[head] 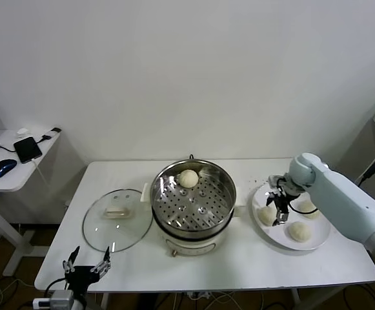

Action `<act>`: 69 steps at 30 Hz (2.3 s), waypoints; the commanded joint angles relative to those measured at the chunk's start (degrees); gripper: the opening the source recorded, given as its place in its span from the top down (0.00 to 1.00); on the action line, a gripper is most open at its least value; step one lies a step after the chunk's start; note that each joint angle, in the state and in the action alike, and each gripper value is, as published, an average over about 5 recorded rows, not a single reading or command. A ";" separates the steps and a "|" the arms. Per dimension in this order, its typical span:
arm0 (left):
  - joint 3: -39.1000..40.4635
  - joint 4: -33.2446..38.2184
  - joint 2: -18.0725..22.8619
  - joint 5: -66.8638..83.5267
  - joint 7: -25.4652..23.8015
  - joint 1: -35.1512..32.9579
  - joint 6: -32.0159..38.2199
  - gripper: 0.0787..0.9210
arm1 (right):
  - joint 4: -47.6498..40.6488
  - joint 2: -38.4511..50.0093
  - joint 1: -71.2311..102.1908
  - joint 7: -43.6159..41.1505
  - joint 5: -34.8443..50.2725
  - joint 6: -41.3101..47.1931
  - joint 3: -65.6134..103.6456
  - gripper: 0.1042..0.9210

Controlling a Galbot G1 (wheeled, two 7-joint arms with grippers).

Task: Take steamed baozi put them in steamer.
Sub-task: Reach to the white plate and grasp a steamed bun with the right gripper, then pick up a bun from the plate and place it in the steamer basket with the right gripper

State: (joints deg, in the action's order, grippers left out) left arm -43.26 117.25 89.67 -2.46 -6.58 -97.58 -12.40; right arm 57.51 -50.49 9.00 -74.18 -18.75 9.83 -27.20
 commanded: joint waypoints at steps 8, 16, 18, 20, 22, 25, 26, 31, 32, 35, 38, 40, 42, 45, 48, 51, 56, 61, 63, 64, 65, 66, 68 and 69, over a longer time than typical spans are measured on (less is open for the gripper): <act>-0.10 -0.21 0.03 -0.32 0.10 0.00 0.09 0.12 | -0.57 -0.48 0.40 -0.07 -0.70 -0.16 0.38 0.12; 0.08 -0.30 0.10 -0.47 0.07 0.14 0.07 0.12 | -0.59 -0.39 0.56 -0.52 -0.61 -0.03 0.47 0.28; 0.13 -0.31 0.11 -0.50 0.06 0.16 0.07 0.12 | -0.61 -0.39 0.63 -0.46 -0.59 0.00 0.55 0.35; 0.15 -0.34 0.11 -0.52 0.06 0.19 0.07 0.12 | -0.62 -0.33 0.56 -0.42 -0.56 0.02 0.65 0.41; 0.19 -0.40 0.11 -0.54 0.08 0.20 0.08 0.12 | -0.55 -0.10 0.24 -0.42 -0.42 0.05 0.71 0.44; 0.41 -0.46 0.13 -0.59 0.09 0.30 0.10 0.12 | 0.08 0.78 -1.19 -0.59 0.54 0.36 0.37 0.46; 0.52 -0.48 0.15 -0.63 0.08 0.42 0.09 0.12 | 0.55 1.32 -2.28 -0.71 1.24 0.58 -0.27 0.46; 0.83 -0.60 0.38 -1.01 -0.04 1.39 0.01 0.12 | 4.05 5.18 -11.44 -1.85 8.09 2.57 -6.75 0.46; 0.80 -0.62 0.40 -1.07 -0.07 1.65 -0.02 0.12 | 5.19 6.03 -13.73 -2.30 9.92 3.08 -8.37 0.46; 0.62 -0.64 0.34 -1.10 -0.13 2.31 -0.10 0.12 | 8.93 8.11 -20.88 -3.54 15.50 4.64 -14.15 0.46; 0.51 -0.47 0.26 -1.09 -0.14 2.89 -0.12 0.12 | 13.27 8.78 -30.29 -4.14 22.57 7.19 -22.71 0.46; 0.49 -0.26 0.27 -1.08 -0.13 3.19 -0.09 0.12 | 15.67 8.17 -36.15 -4.23 27.27 9.20 -27.77 0.46; 0.52 0.01 0.27 -1.01 -0.10 3.34 -0.02 0.12 | 17.26 6.60 -41.08 -4.01 32.03 11.42 -31.61 0.46; 0.52 0.53 0.24 -0.89 -0.02 3.25 0.16 0.12 | 18.78 3.20 -47.73 -3.69 38.74 14.66 -36.37 0.46; 0.39 0.94 0.23 -0.64 0.05 3.19 0.30 0.12 | 18.85 -1.24 -51.54 -3.36 42.68 16.94 -38.85 0.46; 0.19 1.20 0.19 -0.37 0.13 3.20 0.41 0.12 | 17.90 -6.73 -52.77 -2.44 44.86 19.04 -40.01 0.46; 0.08 2.07 0.27 0.04 0.16 2.82 0.34 0.12 | 13.87 -16.38 -49.00 0.03 44.65 22.02 -39.82 0.46; 0.39 2.29 0.25 -0.07 0.17 2.85 0.36 0.12 | 7.89 -24.61 -44.37 2.73 42.99 23.17 -41.36 0.46; 0.44 2.30 0.26 0.10 0.12 3.08 0.27 0.12 | 5.79 -26.88 -42.73 3.64 42.69 23.54 -42.01 0.46; 0.45 2.28 0.27 0.19 0.09 3.21 0.22 0.12 | 4.89 -27.79 -41.81 4.04 42.51 23.81 -42.09 0.46; 0.46 2.26 0.26 0.29 0.06 3.33 0.17 0.12 | 4.15 -28.64 -40.77 4.44 42.24 24.18 -42.10 0.46; 0.47 2.23 0.25 0.40 0.03 3.43 0.13 0.12 | 3.51 -29.39 -39.78 4.78 41.90 24.52 -42.10 0.46; 0.46 2.13 0.21 0.64 -0.02 3.61 0.09 0.12 | 2.35 -30.84 -37.80 5.71 41.15 25.35 -42.09 0.46; 0.45 2.06 0.18 0.75 -0.04 3.70 0.08 0.12 | 1.79 -31.47 -36.92 6.18 40.74 25.77 -42.06 0.46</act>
State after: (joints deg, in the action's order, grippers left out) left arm -42.84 119.25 89.94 -1.94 -6.61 -94.10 -12.26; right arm 63.99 -73.03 -31.20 -70.61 20.89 32.71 -66.58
